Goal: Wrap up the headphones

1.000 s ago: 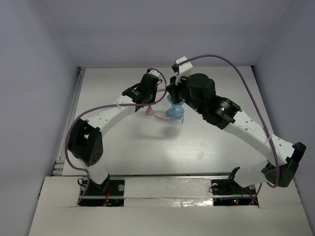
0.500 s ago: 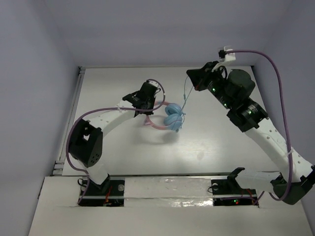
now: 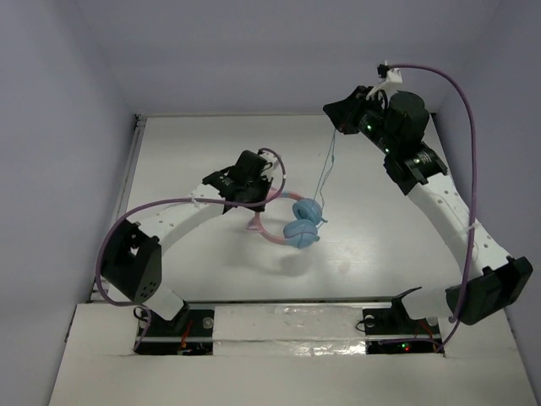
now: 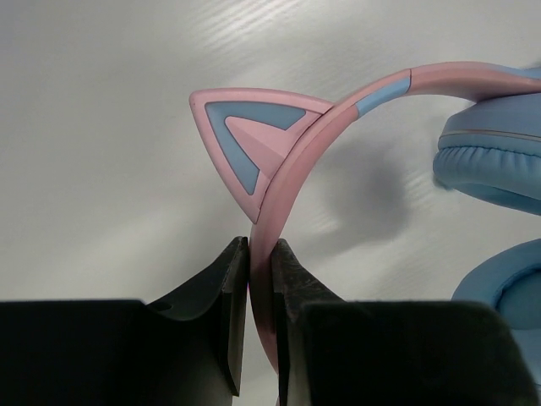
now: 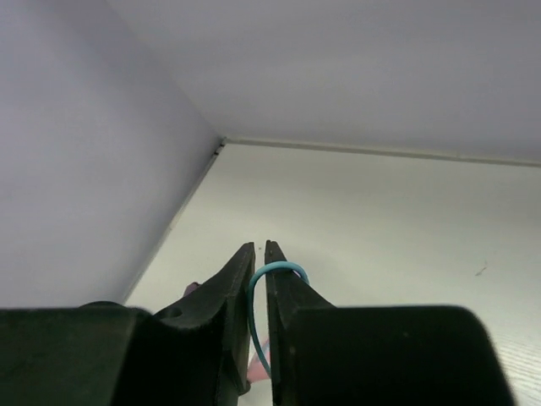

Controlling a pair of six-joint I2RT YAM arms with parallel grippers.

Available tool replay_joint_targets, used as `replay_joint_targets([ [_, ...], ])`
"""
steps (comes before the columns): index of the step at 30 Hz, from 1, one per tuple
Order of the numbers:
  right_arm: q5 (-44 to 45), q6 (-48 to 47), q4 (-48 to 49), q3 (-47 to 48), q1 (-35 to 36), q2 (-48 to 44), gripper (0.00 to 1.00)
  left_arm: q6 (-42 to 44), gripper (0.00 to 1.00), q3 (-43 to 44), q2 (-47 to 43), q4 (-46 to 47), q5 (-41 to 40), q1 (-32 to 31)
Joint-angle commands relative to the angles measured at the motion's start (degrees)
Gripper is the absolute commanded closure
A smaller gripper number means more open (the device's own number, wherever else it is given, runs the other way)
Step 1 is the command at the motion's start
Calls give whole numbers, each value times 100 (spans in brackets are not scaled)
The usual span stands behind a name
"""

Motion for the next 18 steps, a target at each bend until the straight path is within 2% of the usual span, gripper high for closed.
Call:
replay_joint_targets([
  [1,-46,-395,-28,519,11,177,87,195,100,10,-363,196,1015,-148],
  [4,60,-607,-213,686,11,563,95,300,100,-16,-530,275,1692,-201],
  [7,-247,-687,-274,774,11,880,100,353,100,133,-557,275,2158,-332],
  [10,-344,-634,-38,538,11,855,100,371,100,291,-548,406,2484,-403],
  [18,-730,-581,219,-719,11,-647,100,-323,100,563,-592,1223,1500,-403],
])
